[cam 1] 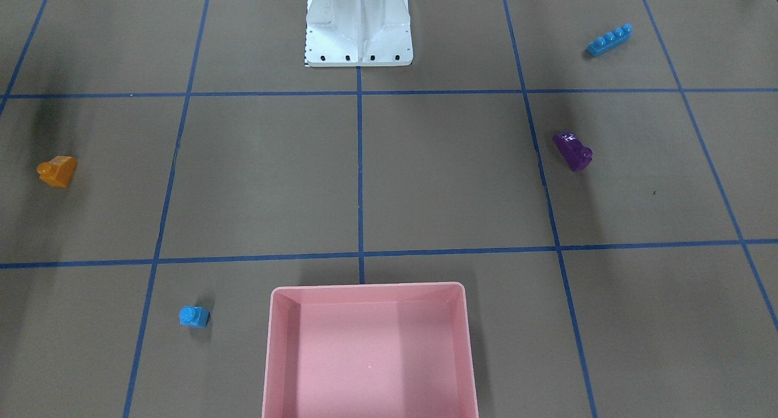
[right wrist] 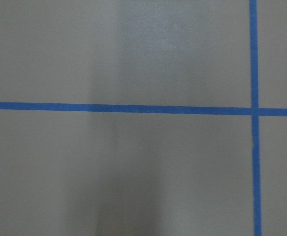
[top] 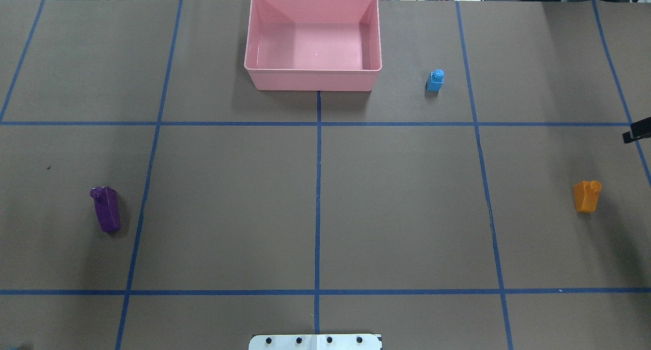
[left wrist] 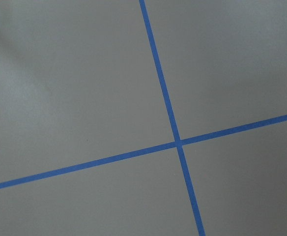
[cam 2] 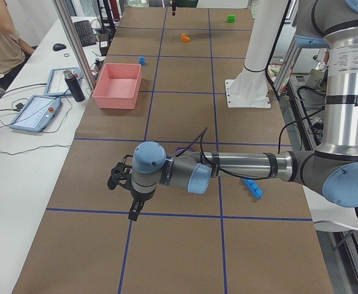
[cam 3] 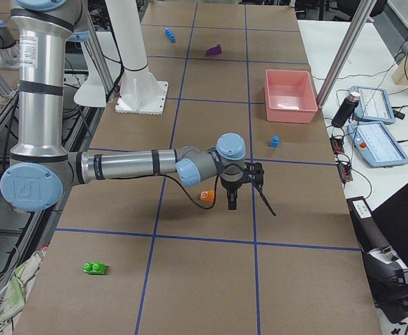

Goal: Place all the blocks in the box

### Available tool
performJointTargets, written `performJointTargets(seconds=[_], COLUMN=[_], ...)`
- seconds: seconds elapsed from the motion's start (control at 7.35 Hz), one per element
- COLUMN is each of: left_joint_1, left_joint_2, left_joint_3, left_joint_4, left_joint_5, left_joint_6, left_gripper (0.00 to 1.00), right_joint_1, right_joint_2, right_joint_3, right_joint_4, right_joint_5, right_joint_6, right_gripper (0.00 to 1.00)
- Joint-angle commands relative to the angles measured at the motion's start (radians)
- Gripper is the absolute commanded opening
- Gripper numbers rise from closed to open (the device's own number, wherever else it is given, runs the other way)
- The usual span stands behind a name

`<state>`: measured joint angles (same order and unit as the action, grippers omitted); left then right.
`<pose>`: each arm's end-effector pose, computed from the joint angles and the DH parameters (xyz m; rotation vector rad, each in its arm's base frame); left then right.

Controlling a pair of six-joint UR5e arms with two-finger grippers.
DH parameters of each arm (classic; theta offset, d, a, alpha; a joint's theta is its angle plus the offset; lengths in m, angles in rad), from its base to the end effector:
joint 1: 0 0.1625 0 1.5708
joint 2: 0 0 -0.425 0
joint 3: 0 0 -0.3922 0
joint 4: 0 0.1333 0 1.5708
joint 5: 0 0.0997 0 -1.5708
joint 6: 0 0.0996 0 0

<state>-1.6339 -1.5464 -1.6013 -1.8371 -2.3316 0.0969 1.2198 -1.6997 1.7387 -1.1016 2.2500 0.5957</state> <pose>-0.0959 -0.4922 0.6276 0.3188 0.7331 0.1356 -0.0925 -0.4582 0.5879 0.1317 -0.8129 0.0582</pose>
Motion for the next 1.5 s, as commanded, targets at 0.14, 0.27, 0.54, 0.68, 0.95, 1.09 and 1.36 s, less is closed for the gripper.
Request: performJointTargets(seconds=[0.14, 0.27, 0.54, 0.68, 0.95, 1.09, 1.36], left_joint_1=[0.003, 0.003, 0.003, 0.003, 0.003, 0.003, 0.003], left_joint_2=[-0.003, -0.003, -0.001, -0.001, -0.003, -0.003, -0.009], left_joint_3=[0.004, 0.004, 0.004, 0.006, 0.007, 0.007, 0.011], left_joint_4=[-0.002, -0.001, -0.001, -0.001, 0.001, 0.001, 0.001], left_joint_5=[0.003, 0.003, 0.003, 0.003, 0.003, 0.002, 0.003], left_joint_6=[0.0, 0.0, -0.002, -0.002, -0.002, -0.003, -0.003], left_gripper=[1.0, 1.0, 1.0, 1.0, 1.0, 1.0, 1.0], right_joint_1=[-0.201, -0.245, -0.325, -0.338, -0.351, -0.352, -0.348], right_joint_2=[-0.092, -0.092, -0.092, -0.092, -0.094, -0.094, -0.104], right_joint_3=[0.008, 0.01, 0.01, 0.004, -0.004, -0.007, 0.004], right_joint_4=[0.229, 0.229, 0.229, 0.229, 0.229, 0.229, 0.229], right_joint_5=[-0.146, -0.185, -0.242, -0.244, -0.244, -0.242, -0.236], right_joint_6=[0.186, 0.215, 0.286, 0.291, 0.306, 0.306, 0.305], right_gripper=[1.0, 1.0, 0.98, 0.89, 0.63, 0.36, 0.0])
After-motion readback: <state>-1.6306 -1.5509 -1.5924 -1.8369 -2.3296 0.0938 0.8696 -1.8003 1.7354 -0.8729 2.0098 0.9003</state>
